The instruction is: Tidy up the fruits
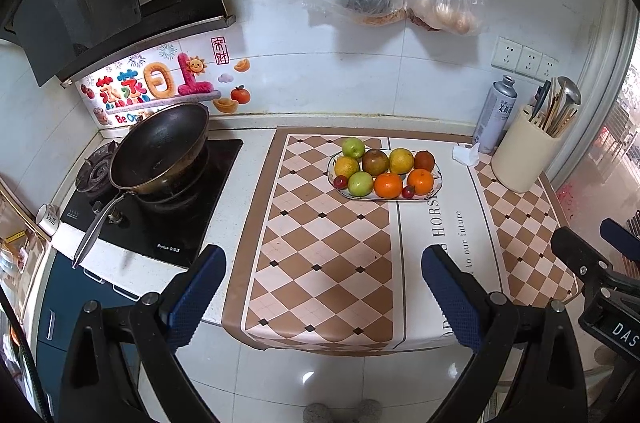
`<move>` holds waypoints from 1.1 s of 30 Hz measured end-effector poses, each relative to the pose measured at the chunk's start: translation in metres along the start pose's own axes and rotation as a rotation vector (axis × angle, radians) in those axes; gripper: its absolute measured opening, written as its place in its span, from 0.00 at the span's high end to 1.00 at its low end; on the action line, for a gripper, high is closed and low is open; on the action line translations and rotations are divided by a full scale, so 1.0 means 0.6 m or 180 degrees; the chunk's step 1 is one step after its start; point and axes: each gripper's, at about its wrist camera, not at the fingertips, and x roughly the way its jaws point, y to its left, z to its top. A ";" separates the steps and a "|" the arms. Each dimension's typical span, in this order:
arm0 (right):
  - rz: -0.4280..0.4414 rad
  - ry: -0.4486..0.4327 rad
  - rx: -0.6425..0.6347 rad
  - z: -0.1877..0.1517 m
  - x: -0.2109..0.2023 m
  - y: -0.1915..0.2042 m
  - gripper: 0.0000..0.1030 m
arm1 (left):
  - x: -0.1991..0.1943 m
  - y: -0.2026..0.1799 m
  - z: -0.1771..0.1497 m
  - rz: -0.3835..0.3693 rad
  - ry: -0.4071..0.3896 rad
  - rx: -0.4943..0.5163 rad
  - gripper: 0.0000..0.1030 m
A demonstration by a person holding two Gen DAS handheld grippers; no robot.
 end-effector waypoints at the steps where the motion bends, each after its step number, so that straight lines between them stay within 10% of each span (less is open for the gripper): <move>1: 0.0002 -0.0002 0.0001 0.002 -0.001 0.001 0.05 | 0.000 0.000 0.000 0.0000 0.0000 -0.0002 0.03; 33: 0.0010 -0.0035 0.0002 0.000 -0.008 0.000 0.05 | -0.025 0.003 0.000 0.0074 -0.0175 -0.0023 0.00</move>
